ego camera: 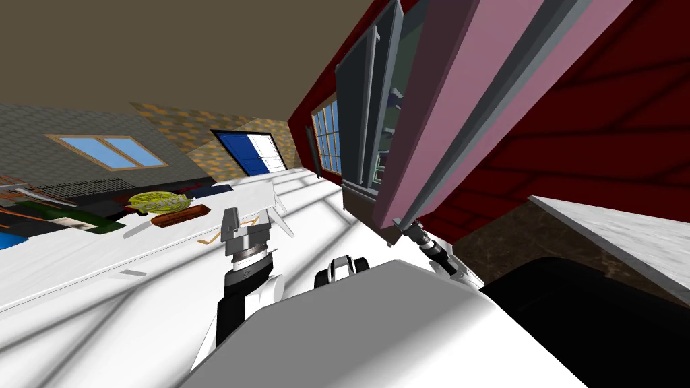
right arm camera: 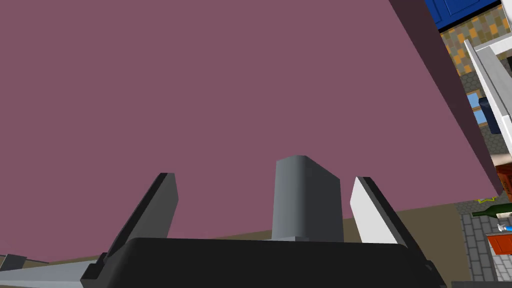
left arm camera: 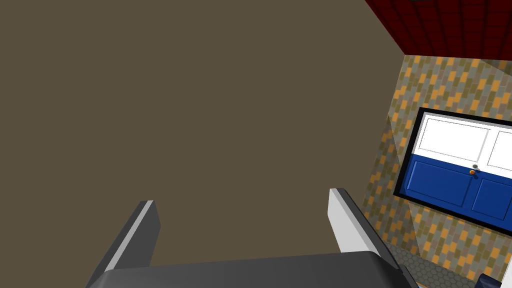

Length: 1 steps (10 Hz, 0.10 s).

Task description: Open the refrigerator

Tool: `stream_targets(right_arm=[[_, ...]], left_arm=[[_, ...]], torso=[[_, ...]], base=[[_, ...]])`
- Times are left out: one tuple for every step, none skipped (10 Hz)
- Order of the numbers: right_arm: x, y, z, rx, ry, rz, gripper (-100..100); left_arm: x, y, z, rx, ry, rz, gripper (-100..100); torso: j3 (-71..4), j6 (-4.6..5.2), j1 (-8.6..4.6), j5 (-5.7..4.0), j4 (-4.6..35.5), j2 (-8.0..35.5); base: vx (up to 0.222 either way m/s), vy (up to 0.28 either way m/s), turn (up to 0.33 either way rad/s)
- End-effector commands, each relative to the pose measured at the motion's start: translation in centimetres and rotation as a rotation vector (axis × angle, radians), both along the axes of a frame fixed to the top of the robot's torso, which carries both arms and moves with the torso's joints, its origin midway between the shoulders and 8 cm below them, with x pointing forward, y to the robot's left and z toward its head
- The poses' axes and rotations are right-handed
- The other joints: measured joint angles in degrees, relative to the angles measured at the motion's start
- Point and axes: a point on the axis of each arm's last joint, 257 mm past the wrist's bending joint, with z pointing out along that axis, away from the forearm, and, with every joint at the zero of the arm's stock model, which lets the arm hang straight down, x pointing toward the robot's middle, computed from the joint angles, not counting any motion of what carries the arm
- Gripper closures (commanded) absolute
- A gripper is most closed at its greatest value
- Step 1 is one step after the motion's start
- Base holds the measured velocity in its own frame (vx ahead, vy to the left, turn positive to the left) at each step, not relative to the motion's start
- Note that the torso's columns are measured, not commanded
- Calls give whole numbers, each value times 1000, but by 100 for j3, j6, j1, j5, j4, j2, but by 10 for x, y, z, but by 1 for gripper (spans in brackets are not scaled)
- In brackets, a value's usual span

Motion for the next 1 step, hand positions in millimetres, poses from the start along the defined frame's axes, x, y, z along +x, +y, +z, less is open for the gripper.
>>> stream_targets(right_arm=[[9, -14, 23, 5, -17, 6, -100]], left_arm=[[0, 0, 0, 0, 0, 0, 0]], torso=[[2, 6, 7, 22, 16, 15]], base=[[-23, 53, 8]])
